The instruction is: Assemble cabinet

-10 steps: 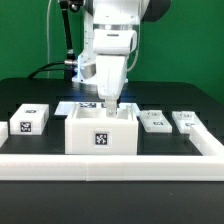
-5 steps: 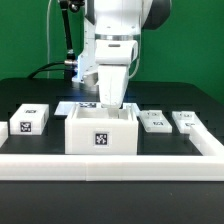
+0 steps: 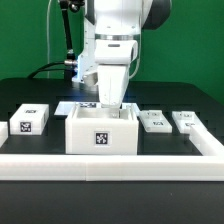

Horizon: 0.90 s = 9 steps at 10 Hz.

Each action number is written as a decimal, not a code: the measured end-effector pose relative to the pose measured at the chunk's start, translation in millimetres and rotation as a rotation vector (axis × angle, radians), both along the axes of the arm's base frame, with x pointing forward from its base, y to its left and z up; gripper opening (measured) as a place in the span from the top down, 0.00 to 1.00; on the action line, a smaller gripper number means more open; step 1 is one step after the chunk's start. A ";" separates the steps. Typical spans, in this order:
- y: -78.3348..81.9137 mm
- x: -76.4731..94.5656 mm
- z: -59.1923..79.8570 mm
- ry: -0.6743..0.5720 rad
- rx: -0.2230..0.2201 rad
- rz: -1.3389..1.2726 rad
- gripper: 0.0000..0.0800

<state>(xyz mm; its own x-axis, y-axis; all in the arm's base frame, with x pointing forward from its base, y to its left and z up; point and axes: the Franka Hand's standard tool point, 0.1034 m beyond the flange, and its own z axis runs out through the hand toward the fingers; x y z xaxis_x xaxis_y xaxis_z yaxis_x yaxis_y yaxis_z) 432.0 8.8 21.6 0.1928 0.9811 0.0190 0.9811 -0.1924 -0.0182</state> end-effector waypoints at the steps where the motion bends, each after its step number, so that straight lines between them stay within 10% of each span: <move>1: -0.1 0.0 0.0 0.000 0.000 0.000 0.71; 2: 0.1 0.1 0.1 0.000 0.000 0.000 0.92; 9: -1.5 1.4 -0.1 0.000 -0.001 0.017 0.96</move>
Offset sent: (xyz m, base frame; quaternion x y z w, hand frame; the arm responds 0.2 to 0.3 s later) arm 0.0000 0.0000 0.0000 0.0000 0.0000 0.0000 1.0000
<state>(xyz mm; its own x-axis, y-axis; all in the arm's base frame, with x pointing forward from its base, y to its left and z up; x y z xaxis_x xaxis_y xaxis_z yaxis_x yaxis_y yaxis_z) 433.4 7.4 21.5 0.1757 0.9843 0.0184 0.9843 -0.1754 -0.0182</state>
